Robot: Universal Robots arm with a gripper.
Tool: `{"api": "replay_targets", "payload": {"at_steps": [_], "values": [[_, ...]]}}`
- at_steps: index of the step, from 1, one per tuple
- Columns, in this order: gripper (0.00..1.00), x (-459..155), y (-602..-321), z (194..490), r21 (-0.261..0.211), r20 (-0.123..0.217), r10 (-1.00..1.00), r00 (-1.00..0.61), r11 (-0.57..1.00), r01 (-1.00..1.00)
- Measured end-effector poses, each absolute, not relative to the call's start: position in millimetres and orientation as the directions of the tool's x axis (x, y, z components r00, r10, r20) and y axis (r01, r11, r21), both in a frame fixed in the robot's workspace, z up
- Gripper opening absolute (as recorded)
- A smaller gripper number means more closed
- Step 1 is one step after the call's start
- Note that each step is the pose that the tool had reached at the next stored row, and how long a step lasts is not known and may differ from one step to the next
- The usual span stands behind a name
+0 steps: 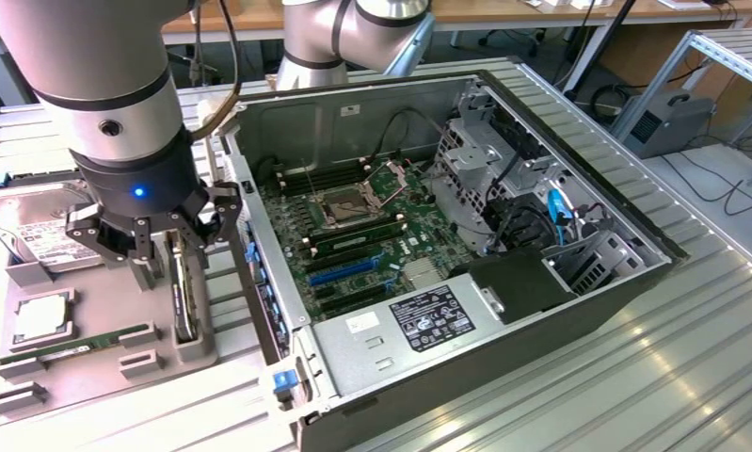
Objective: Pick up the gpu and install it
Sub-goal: 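Pick up the gpu and move the gpu toward the slot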
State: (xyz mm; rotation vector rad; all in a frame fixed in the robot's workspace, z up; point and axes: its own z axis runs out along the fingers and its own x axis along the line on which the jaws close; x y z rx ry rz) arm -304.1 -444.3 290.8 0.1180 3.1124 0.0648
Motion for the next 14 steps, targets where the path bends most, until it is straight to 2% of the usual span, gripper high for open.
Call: {"api": "replay_targets", "payload": {"at_steps": [14], "values": [[0.48, -304.0, -444.3, 287.4, 0.042, -0.025, 0.076, -0.997, 0.996, 0.075]]}}
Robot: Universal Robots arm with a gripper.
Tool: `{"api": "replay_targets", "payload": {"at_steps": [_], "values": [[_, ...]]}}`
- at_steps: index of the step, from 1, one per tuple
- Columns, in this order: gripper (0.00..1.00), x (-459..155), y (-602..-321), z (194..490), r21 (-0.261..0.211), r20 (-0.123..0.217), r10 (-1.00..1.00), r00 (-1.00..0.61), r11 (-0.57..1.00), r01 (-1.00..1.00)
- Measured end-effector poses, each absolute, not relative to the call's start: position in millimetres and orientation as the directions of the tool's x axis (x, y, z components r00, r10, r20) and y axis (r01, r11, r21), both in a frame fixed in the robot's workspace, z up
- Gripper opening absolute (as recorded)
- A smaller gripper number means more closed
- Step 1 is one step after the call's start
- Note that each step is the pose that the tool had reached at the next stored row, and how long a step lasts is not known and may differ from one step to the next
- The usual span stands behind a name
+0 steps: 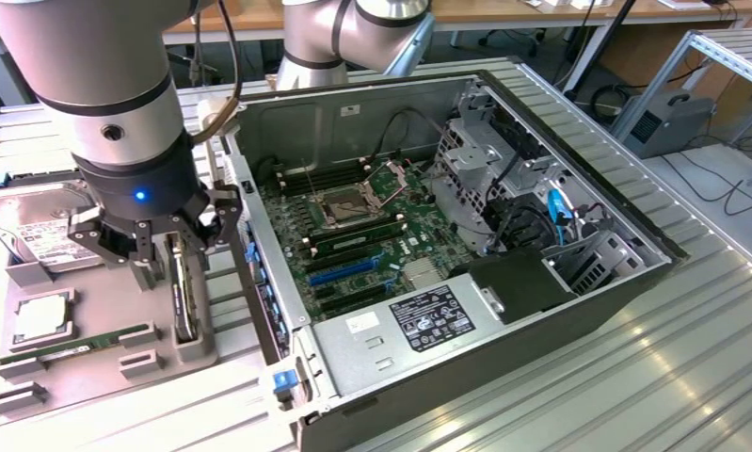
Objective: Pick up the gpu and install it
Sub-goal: 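Pick up the gpu and move the gpu toward the slot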
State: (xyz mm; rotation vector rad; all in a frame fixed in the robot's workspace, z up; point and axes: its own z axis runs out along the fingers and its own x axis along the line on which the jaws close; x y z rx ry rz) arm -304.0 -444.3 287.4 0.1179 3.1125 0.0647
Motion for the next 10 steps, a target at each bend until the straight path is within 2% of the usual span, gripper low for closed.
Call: {"api": "replay_targets", "payload": {"at_steps": [10], "values": [[0.48, -304.0, -444.3, 285.2, 0.043, -0.025, 0.076, -0.997, 0.996, 0.075]]}}
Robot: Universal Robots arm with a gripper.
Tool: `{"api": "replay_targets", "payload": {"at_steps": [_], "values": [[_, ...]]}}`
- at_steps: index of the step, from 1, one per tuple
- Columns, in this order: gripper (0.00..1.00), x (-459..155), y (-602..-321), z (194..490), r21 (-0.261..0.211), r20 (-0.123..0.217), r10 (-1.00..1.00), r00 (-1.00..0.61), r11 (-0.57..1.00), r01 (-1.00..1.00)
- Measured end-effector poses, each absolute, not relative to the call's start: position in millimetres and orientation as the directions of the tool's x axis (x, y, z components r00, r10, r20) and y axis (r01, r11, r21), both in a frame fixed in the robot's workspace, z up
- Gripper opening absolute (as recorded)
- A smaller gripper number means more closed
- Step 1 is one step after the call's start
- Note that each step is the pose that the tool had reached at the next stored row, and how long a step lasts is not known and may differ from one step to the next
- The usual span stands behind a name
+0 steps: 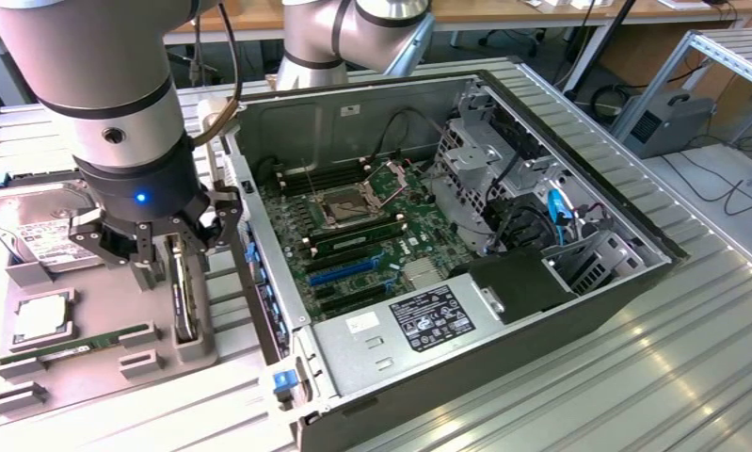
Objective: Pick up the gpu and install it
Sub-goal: 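Pick up the gpu and move the gpu toward the slot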
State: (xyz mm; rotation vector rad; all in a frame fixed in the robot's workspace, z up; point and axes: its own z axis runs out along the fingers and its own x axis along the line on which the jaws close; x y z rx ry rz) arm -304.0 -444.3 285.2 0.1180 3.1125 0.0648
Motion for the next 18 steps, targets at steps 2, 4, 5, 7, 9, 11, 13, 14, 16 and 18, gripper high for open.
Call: {"api": "replay_targets", "payload": {"at_steps": [2, 4, 5, 7, 9, 11, 13, 14, 16, 18], "values": [[0.48, -304.0, -444.3, 284.8, 0.042, -0.025, 0.076, -0.997, 0.996, 0.075], [0.48, -304.0, -444.3, 284.3, 0.043, -0.025, 0.076, -0.997, 0.996, 0.075], [0.48, -304.0, -444.3, 284.0, 0.043, -0.025, 0.076, -0.997, 0.996, 0.075], [0.48, -304.0, -444.3, 283.5, 0.043, -0.025, 0.076, -0.997, 0.996, 0.075], [0.48, -304.0, -444.3, 283.1, 0.043, -0.025, 0.076, -0.997, 0.996, 0.075], [0.48, -303.9, -444.3, 282.7, 0.043, -0.025, 0.076, -0.997, 0.996, 0.075], [0.48, -303.9, -444.3, 282.2, 0.043, -0.025, 0.076, -0.997, 0.996, 0.075], [0.48, -303.9, -444.3, 282.0, 0.042, -0.025, 0.076, -0.997, 0.996, 0.075], [0.48, -303.8, -444.3, 281.6, 0.043, -0.025, 0.076, -0.997, 0.996, 0.075], [0.48, -303.7, -444.3, 281.1, 0.043, -0.025, 0.076, -0.997, 0.996, 0.075]]}}
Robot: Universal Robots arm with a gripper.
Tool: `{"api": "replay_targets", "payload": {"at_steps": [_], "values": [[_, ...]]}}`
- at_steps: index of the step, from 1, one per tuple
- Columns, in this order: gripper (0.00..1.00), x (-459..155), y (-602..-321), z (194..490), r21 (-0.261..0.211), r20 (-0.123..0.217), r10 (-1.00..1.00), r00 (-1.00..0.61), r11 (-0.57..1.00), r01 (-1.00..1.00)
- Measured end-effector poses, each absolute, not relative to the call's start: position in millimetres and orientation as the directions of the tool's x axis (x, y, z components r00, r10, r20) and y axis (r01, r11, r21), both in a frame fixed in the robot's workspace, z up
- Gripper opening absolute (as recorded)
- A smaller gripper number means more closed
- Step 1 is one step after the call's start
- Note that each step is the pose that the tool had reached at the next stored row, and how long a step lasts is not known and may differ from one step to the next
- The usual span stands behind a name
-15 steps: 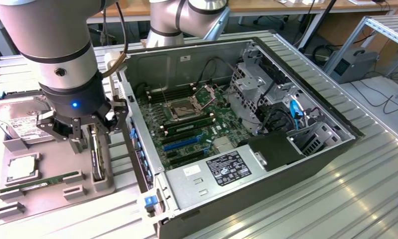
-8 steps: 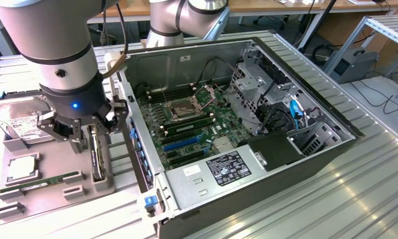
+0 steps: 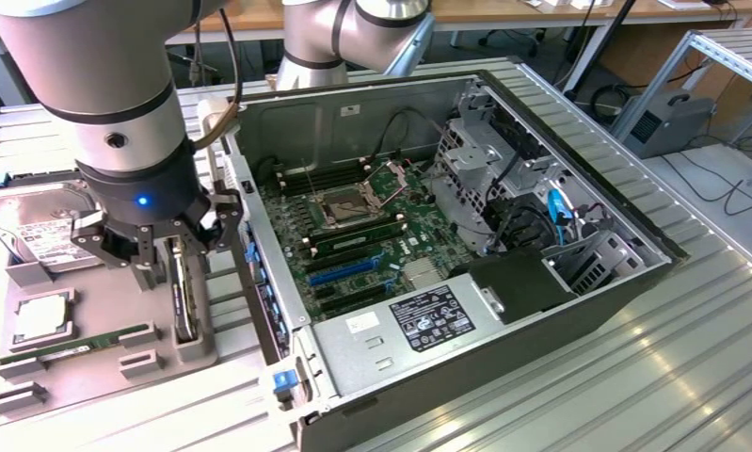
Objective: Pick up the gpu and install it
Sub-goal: 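Pick up the gpu and move the gpu toward the slot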
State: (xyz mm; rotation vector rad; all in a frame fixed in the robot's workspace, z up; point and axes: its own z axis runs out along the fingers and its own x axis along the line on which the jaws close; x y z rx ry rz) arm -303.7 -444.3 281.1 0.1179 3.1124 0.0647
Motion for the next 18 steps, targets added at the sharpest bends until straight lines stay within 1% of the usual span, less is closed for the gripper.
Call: {"api": "replay_targets", "payload": {"at_steps": [18], "values": [[0.48, -300.9, -443.7, 276.8, 0.042, -0.025, 0.076, -0.997, 0.996, 0.075]]}}
